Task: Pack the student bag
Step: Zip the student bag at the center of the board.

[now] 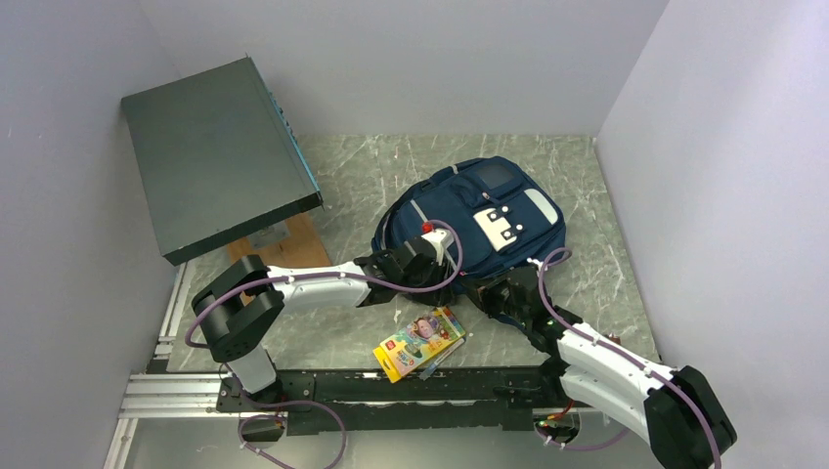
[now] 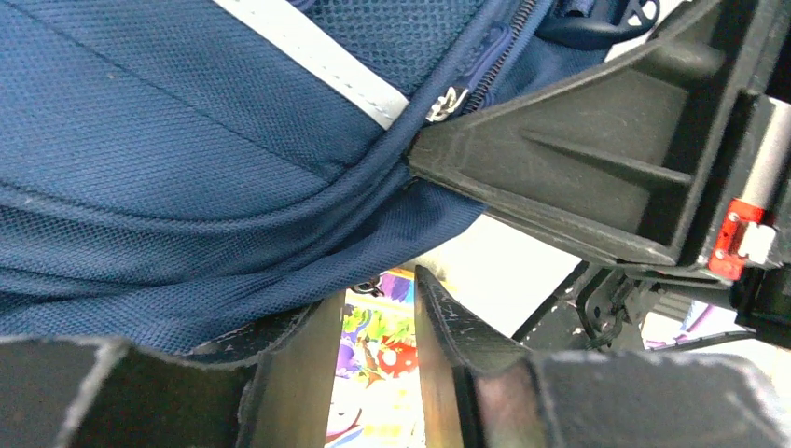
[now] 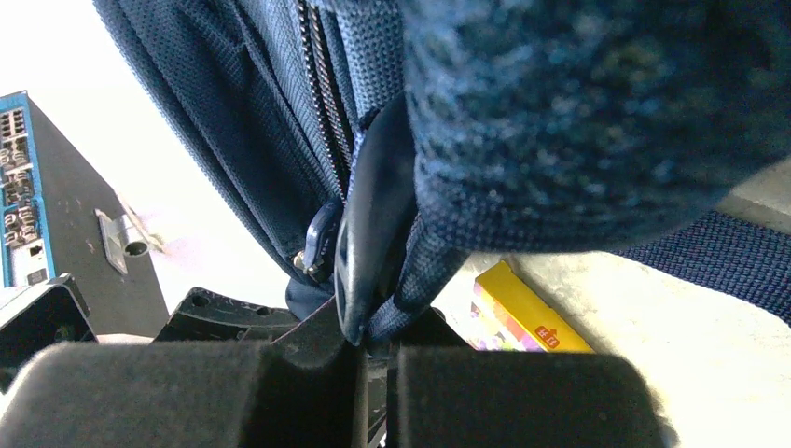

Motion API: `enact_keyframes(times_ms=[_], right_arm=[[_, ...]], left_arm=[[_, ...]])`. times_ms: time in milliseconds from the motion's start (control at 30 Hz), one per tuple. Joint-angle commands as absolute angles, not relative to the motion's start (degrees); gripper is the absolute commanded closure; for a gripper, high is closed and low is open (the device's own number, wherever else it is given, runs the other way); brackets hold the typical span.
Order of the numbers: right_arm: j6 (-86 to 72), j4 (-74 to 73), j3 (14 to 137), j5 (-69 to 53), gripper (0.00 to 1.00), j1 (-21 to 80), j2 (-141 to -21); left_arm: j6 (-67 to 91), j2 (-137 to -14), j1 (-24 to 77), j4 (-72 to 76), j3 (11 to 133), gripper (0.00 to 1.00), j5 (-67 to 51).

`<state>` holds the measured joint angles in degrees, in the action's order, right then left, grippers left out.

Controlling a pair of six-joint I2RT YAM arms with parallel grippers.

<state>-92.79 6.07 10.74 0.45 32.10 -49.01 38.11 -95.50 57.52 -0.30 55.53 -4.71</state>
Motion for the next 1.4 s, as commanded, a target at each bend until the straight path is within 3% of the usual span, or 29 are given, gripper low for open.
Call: enact_keyframes(times_ms=[0,200,367,567,733,967,1100,1167,1367], right_arm=[[-94.4,6.8,14.3,-1.5,1.0,34.3,-47.0],[-95.2,5.8,13.7,0.5,1.0,35.9,-45.5],[-94.8,4.7,11.7,3.4,1.0,36.5,-41.5],[-87.4,-9.0,12.5,11.3,1.0,34.2,-31.1],[-67.6,-18.6,18.5,10.2,1.0,21.4,-25.9],[-45.9,-16.1,29.0,-10.9,1.0,3.6,-43.0],[-33.1,-17.1,38.0,-22.5,1.0,1.6,-55.7],[-25.8,-22.4,42.6,-19.5,0.99,1.7,-59.6],[-18.2,-31.9,49.4,-10.0,0.57,6.7,-66.4]], left_arm=[[38.5,-95.3,56.3,0.1,57.6,0.62,5.8],[38.2,-95.2,56.4,-2.5,57.0,0.73,11.9],[35.9,-93.7,55.7,-2.7,54.8,1.0,15.2],[34.1,-88.1,54.5,-4.9,48.4,1.0,21.4],[34.1,-85.9,52.2,-12.9,45.6,1.0,29.3],[31.0,-85.4,51.9,-11.1,45.0,1.0,23.3],[26.9,-84.8,52.0,-5.1,46.1,1.0,12.3],[26.0,-84.6,52.3,-2.0,47.0,1.0,6.2],[29.1,-87.8,53.1,6.8,51.0,1.0,-17.3]])
